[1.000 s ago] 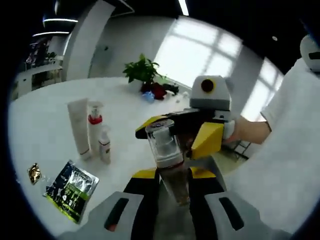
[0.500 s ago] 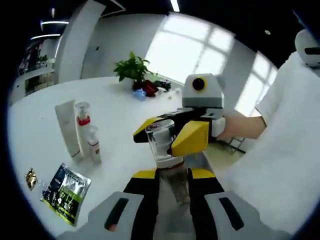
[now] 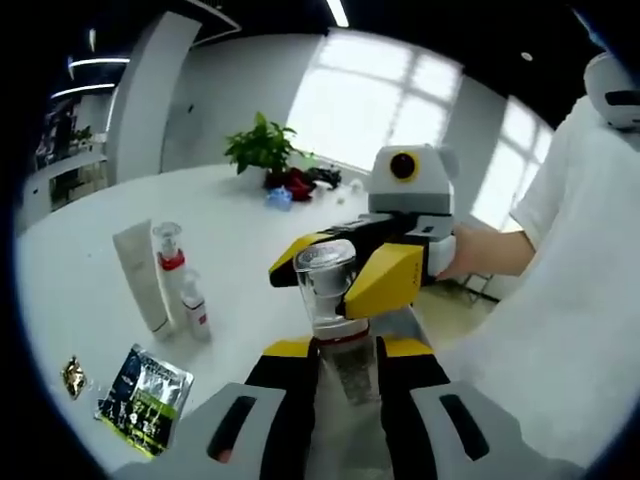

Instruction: Arrange the skincare products in the storage area until every visible bottle or jar stands upright without overlapping.

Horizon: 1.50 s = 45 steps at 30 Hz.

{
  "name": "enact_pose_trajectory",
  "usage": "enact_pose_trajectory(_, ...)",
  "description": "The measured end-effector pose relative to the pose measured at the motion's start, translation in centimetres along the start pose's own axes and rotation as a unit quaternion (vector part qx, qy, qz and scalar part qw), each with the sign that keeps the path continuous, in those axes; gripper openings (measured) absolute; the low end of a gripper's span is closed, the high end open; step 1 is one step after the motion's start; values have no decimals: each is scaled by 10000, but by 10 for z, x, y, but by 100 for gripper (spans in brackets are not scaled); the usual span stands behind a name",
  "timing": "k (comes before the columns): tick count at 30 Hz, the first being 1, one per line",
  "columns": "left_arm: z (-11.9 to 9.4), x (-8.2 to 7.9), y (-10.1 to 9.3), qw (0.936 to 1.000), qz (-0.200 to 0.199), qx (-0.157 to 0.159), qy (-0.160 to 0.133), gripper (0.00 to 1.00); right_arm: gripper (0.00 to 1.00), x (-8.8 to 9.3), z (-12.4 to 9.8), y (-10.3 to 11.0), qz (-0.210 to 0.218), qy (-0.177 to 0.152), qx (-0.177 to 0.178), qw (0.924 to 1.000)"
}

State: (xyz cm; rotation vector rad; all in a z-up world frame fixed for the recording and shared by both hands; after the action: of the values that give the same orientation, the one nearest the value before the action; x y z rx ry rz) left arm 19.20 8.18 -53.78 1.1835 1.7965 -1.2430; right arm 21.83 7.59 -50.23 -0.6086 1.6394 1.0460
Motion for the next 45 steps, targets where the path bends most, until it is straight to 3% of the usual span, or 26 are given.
enact_pose_trajectory(8,0,10,7,9995,109,-147,250,26,22,-5,2,-6,-154,11,74,9999)
enact_pose_trajectory(15,-1,13,14,9992,95,-299,253,26,22,-10,7,-10,-613,-9,254,9978)
enact_pose_trajectory(23,-2,9,35,9941,55,-1086,-20,26,22,-6,16,-17,-1036,125,761,9916)
enact_pose_trajectory(29,2,12,39,9934,134,-1138,6,25,22,-7,19,-19,-1041,-4,867,9908)
enact_pose_trajectory(36,3,9,47,9925,339,-1177,38,19,22,-4,20,-25,-1079,67,942,9897)
enact_pose_trajectory(45,7,22,61,9893,759,-1150,486,17,22,11,24,-31,-1287,420,997,9858)
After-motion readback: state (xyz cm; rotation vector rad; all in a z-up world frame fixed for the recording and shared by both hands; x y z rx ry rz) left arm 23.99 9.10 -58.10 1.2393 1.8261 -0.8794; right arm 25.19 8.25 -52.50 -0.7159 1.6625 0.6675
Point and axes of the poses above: the point that each gripper's makers call its tool centre point, and the gripper's own axes: z roughly forward along the fingers, y roughly to its left, x roughly out of its underside, the point moved 2 cm from there along -z, roughly backward along the fingers, and after that the axes turned 5 degrees about x, right-handed, at the moved point
